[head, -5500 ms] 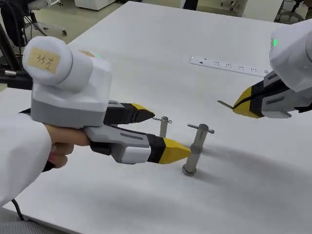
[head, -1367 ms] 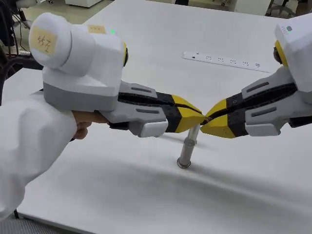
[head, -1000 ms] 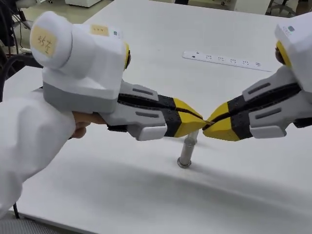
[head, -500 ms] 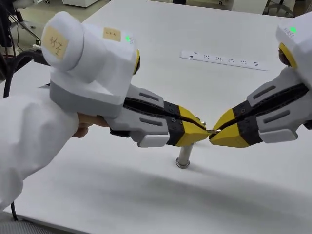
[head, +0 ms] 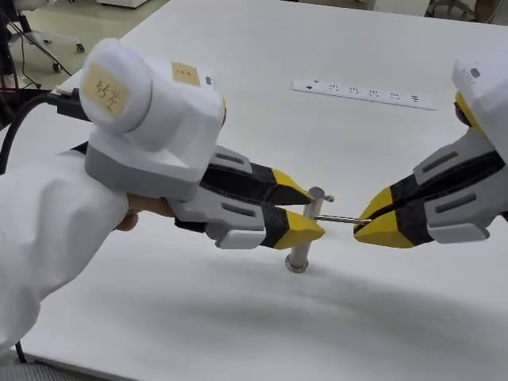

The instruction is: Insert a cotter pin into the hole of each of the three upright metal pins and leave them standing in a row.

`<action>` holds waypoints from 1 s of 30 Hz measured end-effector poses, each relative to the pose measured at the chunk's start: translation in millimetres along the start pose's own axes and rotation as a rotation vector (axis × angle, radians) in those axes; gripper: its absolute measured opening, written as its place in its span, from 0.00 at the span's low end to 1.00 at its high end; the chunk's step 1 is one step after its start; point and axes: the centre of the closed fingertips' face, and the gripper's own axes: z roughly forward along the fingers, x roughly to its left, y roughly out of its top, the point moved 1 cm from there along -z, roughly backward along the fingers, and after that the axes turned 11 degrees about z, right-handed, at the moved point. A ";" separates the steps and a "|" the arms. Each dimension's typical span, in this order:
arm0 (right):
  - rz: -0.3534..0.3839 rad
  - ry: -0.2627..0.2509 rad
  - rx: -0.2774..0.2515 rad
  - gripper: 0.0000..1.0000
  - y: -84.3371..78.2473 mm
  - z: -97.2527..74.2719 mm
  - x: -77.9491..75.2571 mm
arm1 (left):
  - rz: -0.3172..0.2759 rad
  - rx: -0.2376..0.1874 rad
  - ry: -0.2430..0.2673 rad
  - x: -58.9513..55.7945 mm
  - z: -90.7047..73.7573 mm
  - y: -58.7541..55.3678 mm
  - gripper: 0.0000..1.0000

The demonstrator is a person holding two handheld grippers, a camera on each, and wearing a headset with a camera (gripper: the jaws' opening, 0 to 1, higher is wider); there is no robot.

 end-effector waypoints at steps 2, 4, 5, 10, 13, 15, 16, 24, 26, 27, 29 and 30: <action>0.016 -0.009 0.014 0.00 -5.4 2.4 -2.1 | 0.004 0.021 0.004 1.2 1.2 -5.1 0.20; 0.027 -0.029 0.033 0.00 -11.4 4.8 -5.6 | 0.001 0.033 0.005 1.9 2.7 -8.5 0.20; 0.034 -0.035 0.044 0.00 -14.2 5.8 -6.9 | -0.001 0.037 0.007 2.1 3.6 -9.6 0.20; 0.089 -0.049 0.054 0.00 -23.5 11.9 -11.8 | 0.001 0.066 0.003 2.7 9.2 -17.7 0.20; 0.100 -0.057 0.055 0.00 -25.7 14.3 -12.3 | 0.004 0.078 -0.004 3.1 12.7 -21.6 0.20; 0.108 -0.063 0.053 0.00 -26.0 15.8 -13.3 | 0.006 0.087 -0.007 3.7 14.5 -23.5 0.20; 0.114 -0.065 0.054 0.00 -26.9 16.7 -13.4 | 0.008 0.090 -0.009 4.2 15.8 -24.3 0.20; 0.135 -0.075 0.063 0.00 -31.9 22.6 -12.5 | 0.013 0.124 -0.007 6.8 21.8 -32.9 0.15; 0.142 -0.077 0.057 0.00 -31.6 23.3 -12.4 | 0.016 0.128 -0.011 6.1 22.8 -34.2 0.15; 0.146 -0.077 0.056 0.00 -31.6 23.7 -12.3 | 0.016 0.128 -0.011 6.2 23.2 -34.4 0.15; 0.149 -0.079 0.056 0.00 -32.0 24.4 -12.3 | 0.011 0.123 -0.013 6.0 24.1 -33.9 0.15; 0.150 -0.081 0.057 0.00 -32.0 24.6 -12.7 | 0.010 0.121 -0.013 6.0 24.6 -33.5 0.15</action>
